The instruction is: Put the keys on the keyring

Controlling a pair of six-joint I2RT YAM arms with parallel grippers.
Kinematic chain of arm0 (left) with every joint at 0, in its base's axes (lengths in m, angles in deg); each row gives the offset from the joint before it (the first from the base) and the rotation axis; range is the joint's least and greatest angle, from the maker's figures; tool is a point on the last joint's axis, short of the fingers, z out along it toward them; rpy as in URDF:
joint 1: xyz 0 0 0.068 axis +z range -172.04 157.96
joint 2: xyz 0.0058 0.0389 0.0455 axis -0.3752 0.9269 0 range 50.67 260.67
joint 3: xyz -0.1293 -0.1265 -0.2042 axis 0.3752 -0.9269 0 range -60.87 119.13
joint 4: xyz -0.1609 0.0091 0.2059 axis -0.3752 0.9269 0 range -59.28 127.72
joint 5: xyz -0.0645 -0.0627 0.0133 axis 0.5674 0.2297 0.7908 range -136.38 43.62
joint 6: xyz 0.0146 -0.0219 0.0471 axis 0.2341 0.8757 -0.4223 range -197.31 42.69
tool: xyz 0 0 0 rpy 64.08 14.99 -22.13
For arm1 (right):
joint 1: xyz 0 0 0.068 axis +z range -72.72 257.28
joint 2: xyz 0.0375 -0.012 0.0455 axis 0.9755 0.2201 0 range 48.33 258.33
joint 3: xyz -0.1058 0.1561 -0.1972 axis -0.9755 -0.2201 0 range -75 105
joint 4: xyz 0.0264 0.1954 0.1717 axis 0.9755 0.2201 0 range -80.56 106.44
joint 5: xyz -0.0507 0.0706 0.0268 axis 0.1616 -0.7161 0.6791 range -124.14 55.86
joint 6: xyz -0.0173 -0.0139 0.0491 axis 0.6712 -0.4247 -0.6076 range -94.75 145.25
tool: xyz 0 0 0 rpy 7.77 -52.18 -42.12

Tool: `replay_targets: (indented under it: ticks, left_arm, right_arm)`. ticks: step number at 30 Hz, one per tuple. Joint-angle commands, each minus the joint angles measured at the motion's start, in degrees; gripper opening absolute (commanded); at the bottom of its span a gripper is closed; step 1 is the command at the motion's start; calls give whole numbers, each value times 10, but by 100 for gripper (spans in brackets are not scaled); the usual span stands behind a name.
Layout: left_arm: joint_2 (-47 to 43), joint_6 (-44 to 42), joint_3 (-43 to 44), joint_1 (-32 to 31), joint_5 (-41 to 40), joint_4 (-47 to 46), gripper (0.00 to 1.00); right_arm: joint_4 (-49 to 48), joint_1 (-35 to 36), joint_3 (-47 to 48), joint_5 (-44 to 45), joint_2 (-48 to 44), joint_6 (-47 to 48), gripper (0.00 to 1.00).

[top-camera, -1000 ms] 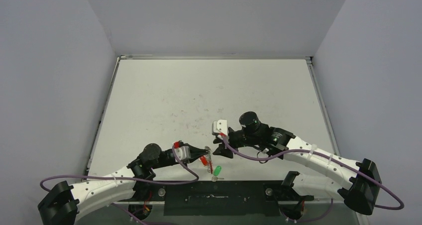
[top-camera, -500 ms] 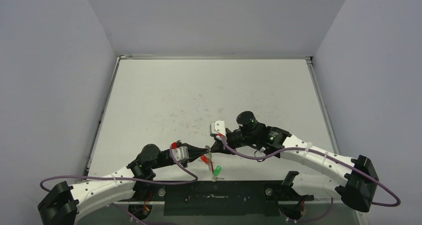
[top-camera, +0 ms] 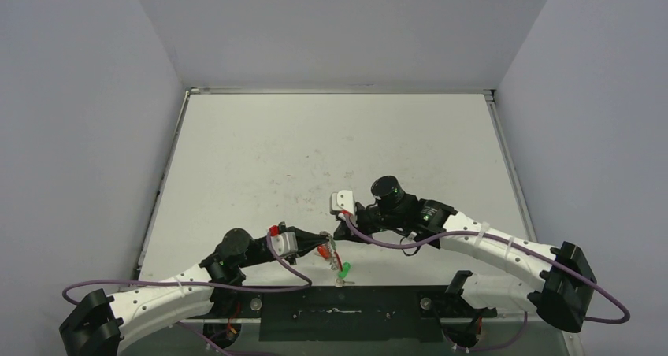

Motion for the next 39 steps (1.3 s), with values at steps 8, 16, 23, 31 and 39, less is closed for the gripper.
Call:
replay_targets:
  ticks: [8,16,23,31,39]
  left_arm:
    - [-11,2,2,-2,8,-41,0]
    - [-11,1,1,-2,8,-42,0]
    - [-11,1,3,-2,9,-42,0]
    - [-16,2,3,-2,8,-40,0]
    - [-17,3,3,-2,9,-33,0]
  right_arm:
    - [-7,-3,9,7,9,15,23]
    - [-85,-3,-15,-29,-28,-17,44]
    - [-101,-2,-13,-53,-3,-27,42]
    - [-100,-2,-12,-60,12,-20,33]
    - [-94,-2,-8,-67,16,-14,0]
